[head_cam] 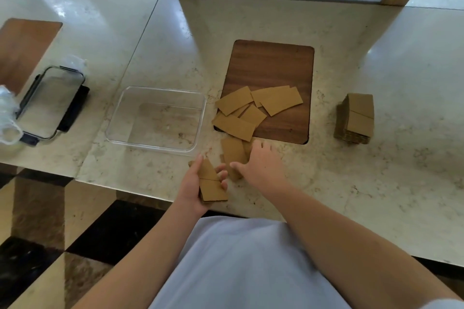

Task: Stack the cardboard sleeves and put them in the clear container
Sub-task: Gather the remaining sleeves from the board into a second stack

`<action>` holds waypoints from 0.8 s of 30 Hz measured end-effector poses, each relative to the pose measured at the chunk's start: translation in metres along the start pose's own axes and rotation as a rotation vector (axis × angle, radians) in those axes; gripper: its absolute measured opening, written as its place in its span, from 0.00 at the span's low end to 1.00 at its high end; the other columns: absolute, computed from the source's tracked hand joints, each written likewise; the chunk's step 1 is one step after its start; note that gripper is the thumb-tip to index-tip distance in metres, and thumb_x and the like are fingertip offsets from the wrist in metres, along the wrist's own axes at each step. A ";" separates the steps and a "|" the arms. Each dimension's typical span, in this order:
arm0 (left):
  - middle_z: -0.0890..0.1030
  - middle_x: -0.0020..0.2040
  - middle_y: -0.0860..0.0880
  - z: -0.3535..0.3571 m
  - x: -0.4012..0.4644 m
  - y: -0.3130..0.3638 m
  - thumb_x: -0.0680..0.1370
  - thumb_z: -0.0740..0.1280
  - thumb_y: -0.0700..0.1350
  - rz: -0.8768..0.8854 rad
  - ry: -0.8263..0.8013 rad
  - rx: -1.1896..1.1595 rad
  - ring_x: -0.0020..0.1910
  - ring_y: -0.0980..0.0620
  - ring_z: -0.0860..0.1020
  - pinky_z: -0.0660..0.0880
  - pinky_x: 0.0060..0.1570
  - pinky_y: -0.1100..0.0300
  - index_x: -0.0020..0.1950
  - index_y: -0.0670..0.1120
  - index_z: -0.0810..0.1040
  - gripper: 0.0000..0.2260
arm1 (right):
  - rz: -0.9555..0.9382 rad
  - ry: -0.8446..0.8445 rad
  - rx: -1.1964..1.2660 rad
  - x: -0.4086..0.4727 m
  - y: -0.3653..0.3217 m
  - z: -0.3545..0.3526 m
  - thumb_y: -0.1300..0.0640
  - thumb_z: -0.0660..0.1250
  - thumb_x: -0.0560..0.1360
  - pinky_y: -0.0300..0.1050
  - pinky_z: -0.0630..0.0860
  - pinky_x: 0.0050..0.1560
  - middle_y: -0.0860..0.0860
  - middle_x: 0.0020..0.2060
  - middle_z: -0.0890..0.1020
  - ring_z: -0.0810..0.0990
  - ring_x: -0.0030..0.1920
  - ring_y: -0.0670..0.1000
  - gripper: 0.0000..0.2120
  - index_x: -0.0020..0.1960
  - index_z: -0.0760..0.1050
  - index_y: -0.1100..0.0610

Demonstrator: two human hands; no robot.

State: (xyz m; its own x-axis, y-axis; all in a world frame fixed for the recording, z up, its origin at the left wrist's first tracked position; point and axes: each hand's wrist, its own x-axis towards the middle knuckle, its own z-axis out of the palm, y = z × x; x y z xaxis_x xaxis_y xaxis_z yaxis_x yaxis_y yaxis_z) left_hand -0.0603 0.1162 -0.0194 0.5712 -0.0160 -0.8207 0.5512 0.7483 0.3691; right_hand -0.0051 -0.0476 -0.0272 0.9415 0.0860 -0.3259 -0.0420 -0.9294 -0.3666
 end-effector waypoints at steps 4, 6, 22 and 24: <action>0.84 0.49 0.38 -0.004 0.000 0.002 0.77 0.71 0.58 0.038 -0.051 0.009 0.39 0.44 0.83 0.80 0.35 0.52 0.63 0.49 0.80 0.19 | 0.005 -0.017 -0.038 0.002 -0.004 0.003 0.33 0.72 0.71 0.49 0.71 0.60 0.54 0.60 0.75 0.73 0.61 0.56 0.31 0.60 0.72 0.56; 0.83 0.50 0.38 -0.006 0.000 0.003 0.78 0.70 0.56 0.030 -0.087 0.030 0.42 0.42 0.82 0.80 0.39 0.50 0.63 0.50 0.80 0.16 | 0.041 -0.064 0.000 0.003 -0.004 0.003 0.34 0.73 0.71 0.51 0.71 0.63 0.54 0.60 0.75 0.73 0.63 0.57 0.29 0.59 0.74 0.56; 0.85 0.57 0.37 0.023 0.002 -0.010 0.81 0.64 0.62 -0.219 -0.212 0.264 0.47 0.39 0.84 0.82 0.42 0.47 0.59 0.46 0.84 0.21 | -0.015 -0.617 0.500 -0.018 0.074 -0.086 0.45 0.77 0.73 0.39 0.71 0.41 0.46 0.46 0.84 0.80 0.42 0.46 0.15 0.58 0.83 0.47; 0.84 0.62 0.37 0.028 0.001 -0.011 0.80 0.61 0.65 -0.245 -0.254 0.302 0.51 0.38 0.85 0.82 0.46 0.43 0.64 0.45 0.83 0.27 | -0.071 -0.583 0.466 -0.016 0.064 -0.095 0.44 0.74 0.75 0.41 0.71 0.43 0.44 0.45 0.83 0.80 0.46 0.45 0.05 0.49 0.82 0.42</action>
State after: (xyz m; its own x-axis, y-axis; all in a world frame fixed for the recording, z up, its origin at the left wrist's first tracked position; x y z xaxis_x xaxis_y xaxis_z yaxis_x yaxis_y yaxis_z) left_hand -0.0488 0.0893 -0.0119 0.5118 -0.3584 -0.7808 0.8195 0.4764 0.3185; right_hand 0.0087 -0.1426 0.0378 0.6228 0.4367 -0.6491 -0.2471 -0.6774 -0.6929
